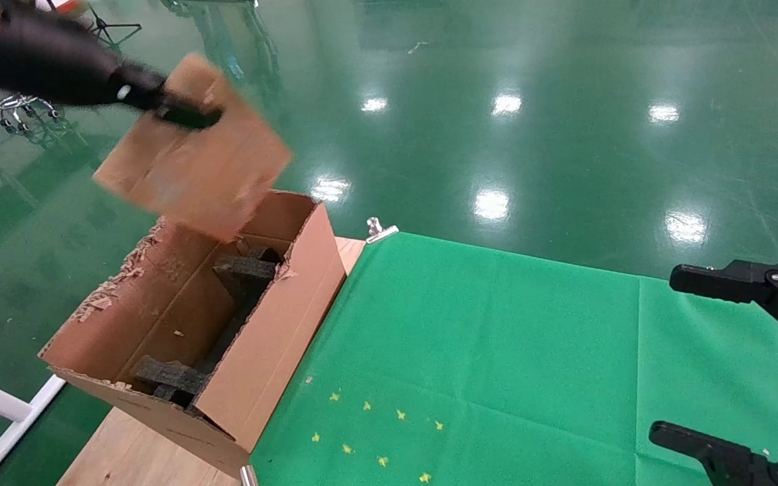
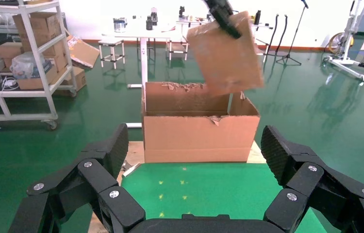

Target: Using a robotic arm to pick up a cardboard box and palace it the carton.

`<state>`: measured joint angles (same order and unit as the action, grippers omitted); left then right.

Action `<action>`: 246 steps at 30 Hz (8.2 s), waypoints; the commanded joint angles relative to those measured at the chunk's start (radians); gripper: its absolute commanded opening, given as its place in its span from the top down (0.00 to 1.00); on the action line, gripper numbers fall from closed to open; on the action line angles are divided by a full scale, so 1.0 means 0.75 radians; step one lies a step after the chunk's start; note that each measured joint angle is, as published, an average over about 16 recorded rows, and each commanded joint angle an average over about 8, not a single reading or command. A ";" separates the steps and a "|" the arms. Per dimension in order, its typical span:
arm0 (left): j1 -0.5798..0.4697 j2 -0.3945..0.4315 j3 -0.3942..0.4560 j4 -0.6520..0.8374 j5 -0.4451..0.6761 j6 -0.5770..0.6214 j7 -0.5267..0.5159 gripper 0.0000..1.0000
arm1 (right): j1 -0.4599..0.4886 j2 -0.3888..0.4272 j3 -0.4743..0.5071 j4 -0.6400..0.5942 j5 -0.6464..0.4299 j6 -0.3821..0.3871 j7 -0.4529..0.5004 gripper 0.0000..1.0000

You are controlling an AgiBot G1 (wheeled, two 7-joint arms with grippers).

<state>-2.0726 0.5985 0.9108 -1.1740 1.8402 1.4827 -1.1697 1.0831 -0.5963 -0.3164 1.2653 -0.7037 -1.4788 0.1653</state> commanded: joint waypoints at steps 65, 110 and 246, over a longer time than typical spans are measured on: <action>0.427 0.177 0.071 1.259 -0.003 -0.599 0.644 0.00 | 0.000 0.001 -0.001 0.000 0.001 0.001 -0.001 0.00; 0.550 0.081 -0.227 0.744 -0.501 -0.266 0.806 0.00 | 0.000 0.001 -0.002 -0.001 0.002 0.001 -0.001 0.00; 1.328 0.017 -0.839 -0.143 -1.475 0.016 1.307 0.00 | 0.000 0.002 -0.003 -0.002 0.003 0.002 -0.002 0.00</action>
<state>-1.0769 0.6113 0.2816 -1.2809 0.7341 1.4943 -0.1893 1.0833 -0.5951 -0.3188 1.2639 -0.7016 -1.4770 0.1637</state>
